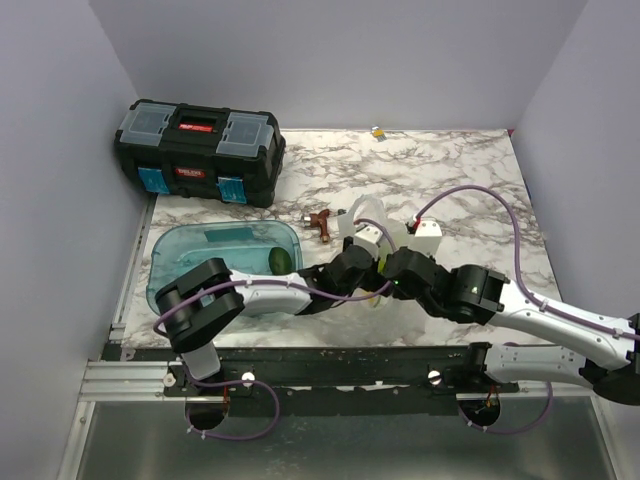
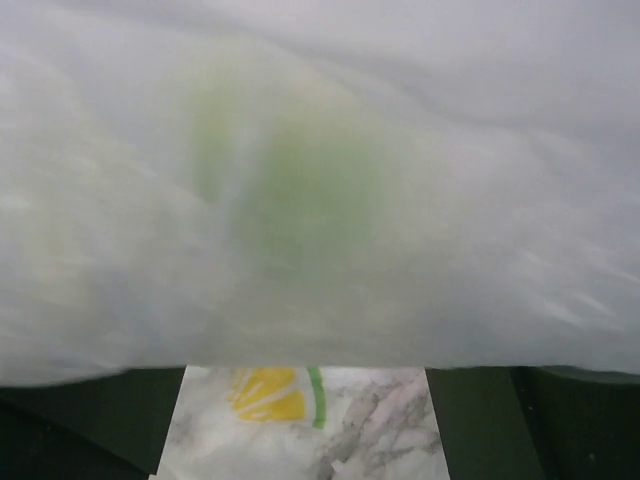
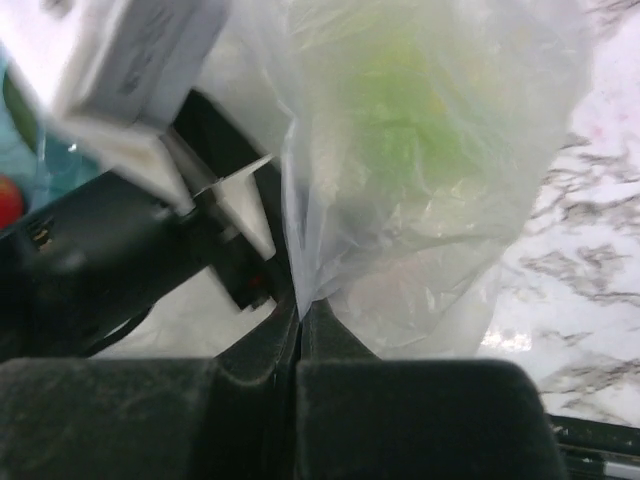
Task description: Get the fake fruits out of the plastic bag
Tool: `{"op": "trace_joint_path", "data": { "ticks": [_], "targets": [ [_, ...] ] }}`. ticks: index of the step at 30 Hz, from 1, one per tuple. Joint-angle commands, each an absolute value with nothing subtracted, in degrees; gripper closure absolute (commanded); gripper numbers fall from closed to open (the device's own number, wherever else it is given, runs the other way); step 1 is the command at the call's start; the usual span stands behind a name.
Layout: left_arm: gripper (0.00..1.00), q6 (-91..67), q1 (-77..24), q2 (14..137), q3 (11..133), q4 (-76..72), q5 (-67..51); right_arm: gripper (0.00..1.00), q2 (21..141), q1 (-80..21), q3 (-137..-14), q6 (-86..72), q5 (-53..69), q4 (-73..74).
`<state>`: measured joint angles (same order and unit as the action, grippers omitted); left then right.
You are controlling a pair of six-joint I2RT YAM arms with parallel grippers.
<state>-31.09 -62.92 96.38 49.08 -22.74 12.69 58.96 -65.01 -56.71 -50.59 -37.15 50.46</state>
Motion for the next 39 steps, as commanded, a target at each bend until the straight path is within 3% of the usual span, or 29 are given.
{"op": "trace_joint_path", "data": {
  "ticks": [1, 5, 8, 14, 20, 24, 34, 39],
  "targets": [
    [0.11, -32.2, -62.6, 101.4, 53.8, -23.0, 16.2, 1.0, 57.9, -65.7, -55.9, -51.8, -34.1, 47.5],
    [0.1, -34.0, -62.4, 106.5, 55.0, -28.0, 11.7, 0.99, 57.4, -65.7, -55.0, -52.5, -33.7, 47.5],
    [0.14, -37.2, -61.7, 107.2, 53.0, -31.2, 9.2, 0.99, 57.3, -65.7, -54.7, -53.4, -33.7, 47.9],
    [0.15, -39.8, -58.7, 99.1, 41.6, -39.7, 3.6, 0.99, 56.9, -65.7, -51.4, -46.6, -29.3, 38.8],
    [0.15, -41.4, -57.7, 85.8, 33.6, -32.0, 6.0, 0.99, 57.5, -65.7, -49.4, -34.4, -15.2, 21.1],
    [0.14, -44.0, -57.8, 82.0, 29.9, -32.7, 8.9, 0.99, 55.9, -65.7, -47.4, -32.1, -8.0, 18.5],
    [0.12, -47.4, -57.7, 92.7, 40.3, -23.1, 15.2, 0.99, 47.4, -65.7, -41.6, -37.3, -11.9, 22.7],
    [0.19, -47.1, -57.7, 98.7, 45.2, -19.0, 17.4, 0.99, 48.0, -65.7, -41.7, -38.2, -13.0, 24.3]
  ]
}}
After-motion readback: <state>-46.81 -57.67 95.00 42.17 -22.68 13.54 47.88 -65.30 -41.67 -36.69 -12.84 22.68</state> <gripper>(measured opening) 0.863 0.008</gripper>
